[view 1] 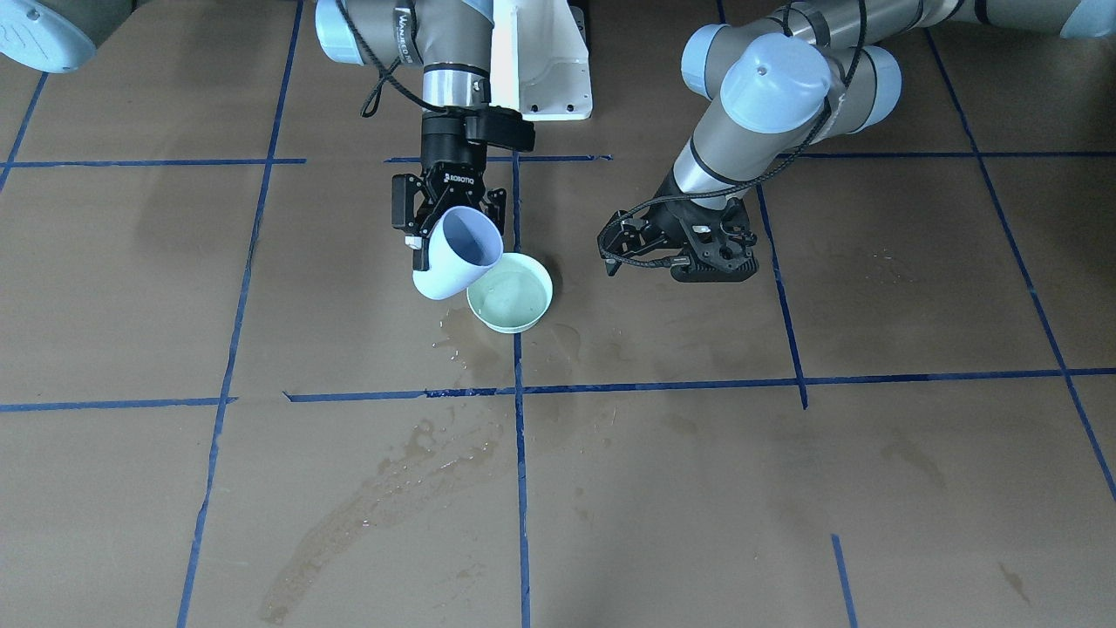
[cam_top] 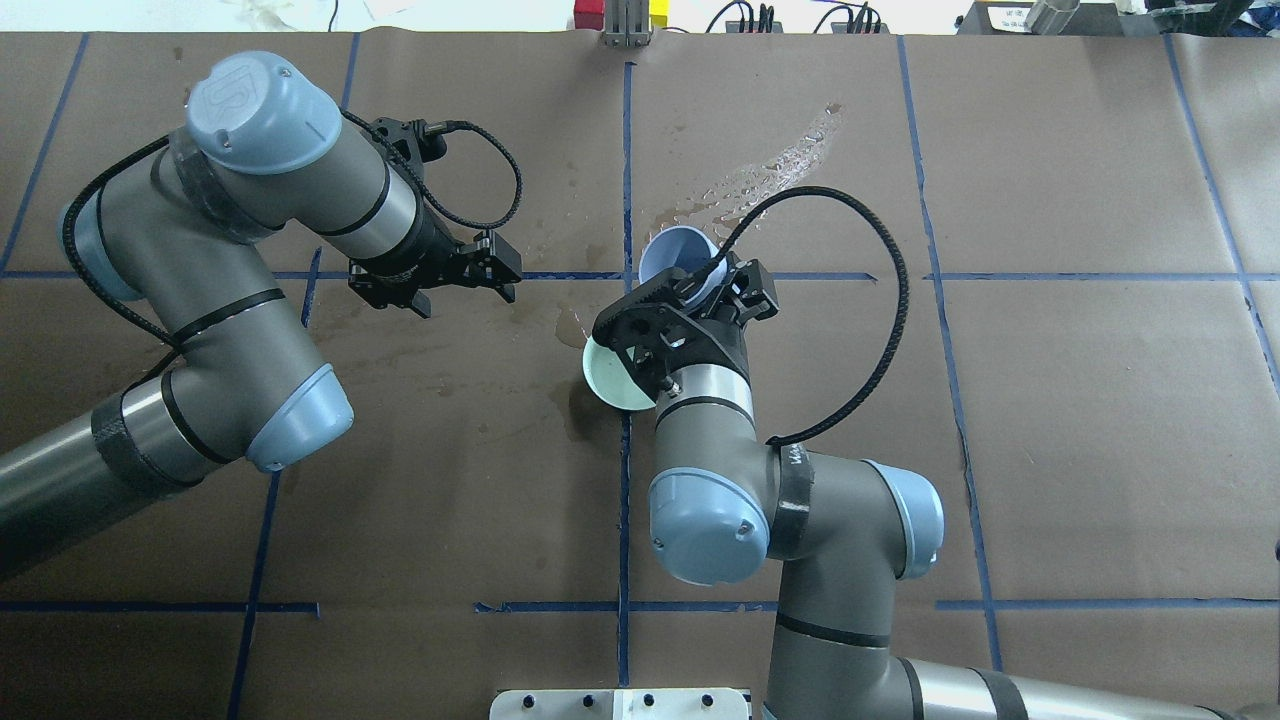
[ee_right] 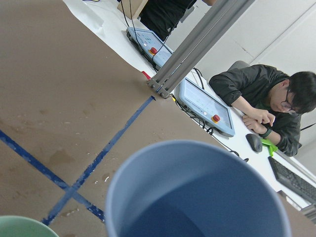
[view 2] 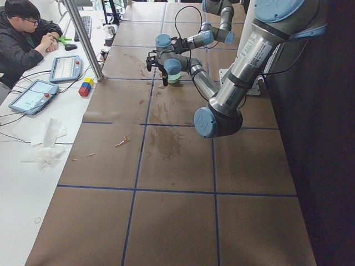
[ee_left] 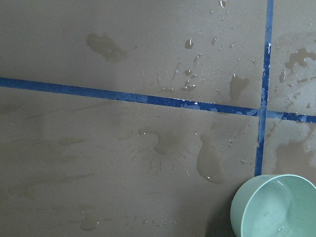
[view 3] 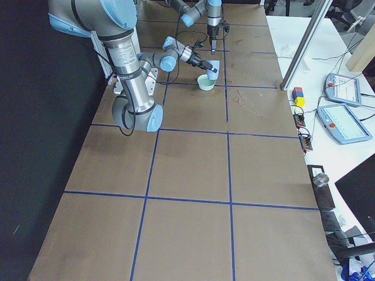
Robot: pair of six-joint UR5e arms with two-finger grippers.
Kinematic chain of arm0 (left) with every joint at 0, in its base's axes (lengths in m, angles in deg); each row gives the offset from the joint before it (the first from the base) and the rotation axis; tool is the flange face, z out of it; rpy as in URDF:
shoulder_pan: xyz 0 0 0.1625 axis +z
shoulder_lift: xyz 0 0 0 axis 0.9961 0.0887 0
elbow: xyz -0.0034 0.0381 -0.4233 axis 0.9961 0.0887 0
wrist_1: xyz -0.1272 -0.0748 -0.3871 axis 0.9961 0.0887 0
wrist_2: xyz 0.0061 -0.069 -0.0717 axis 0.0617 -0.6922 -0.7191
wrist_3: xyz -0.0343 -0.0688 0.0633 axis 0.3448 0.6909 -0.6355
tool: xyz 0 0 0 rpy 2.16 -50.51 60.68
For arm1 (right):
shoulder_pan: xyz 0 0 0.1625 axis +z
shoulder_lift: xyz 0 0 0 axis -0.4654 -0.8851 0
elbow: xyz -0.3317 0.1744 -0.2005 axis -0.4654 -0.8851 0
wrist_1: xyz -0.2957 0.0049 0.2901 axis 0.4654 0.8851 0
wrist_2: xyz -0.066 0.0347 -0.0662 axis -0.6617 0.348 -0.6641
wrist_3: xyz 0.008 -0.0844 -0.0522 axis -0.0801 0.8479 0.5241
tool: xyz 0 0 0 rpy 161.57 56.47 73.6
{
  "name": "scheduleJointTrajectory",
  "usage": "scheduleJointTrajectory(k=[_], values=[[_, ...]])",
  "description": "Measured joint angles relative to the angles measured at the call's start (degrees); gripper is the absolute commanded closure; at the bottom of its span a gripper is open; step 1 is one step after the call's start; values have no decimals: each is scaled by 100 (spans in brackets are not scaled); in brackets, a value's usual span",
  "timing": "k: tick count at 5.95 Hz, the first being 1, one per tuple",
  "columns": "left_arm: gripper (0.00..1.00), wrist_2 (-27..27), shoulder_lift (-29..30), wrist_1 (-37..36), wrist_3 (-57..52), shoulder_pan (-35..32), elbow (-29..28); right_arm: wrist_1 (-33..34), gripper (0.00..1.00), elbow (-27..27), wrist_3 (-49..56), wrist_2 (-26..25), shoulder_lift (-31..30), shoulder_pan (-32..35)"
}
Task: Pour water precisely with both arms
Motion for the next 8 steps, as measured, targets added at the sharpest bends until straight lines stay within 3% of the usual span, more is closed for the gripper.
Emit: scheduleJointTrajectory(k=[6, 8], values=[[0, 11, -11, 0, 1, -2, 12, -807, 100, 1091, -2299, 663, -1768, 364], [0, 14, -11, 0, 1, 0, 9, -2018, 100, 1126, -2350, 703, -2916, 475]])
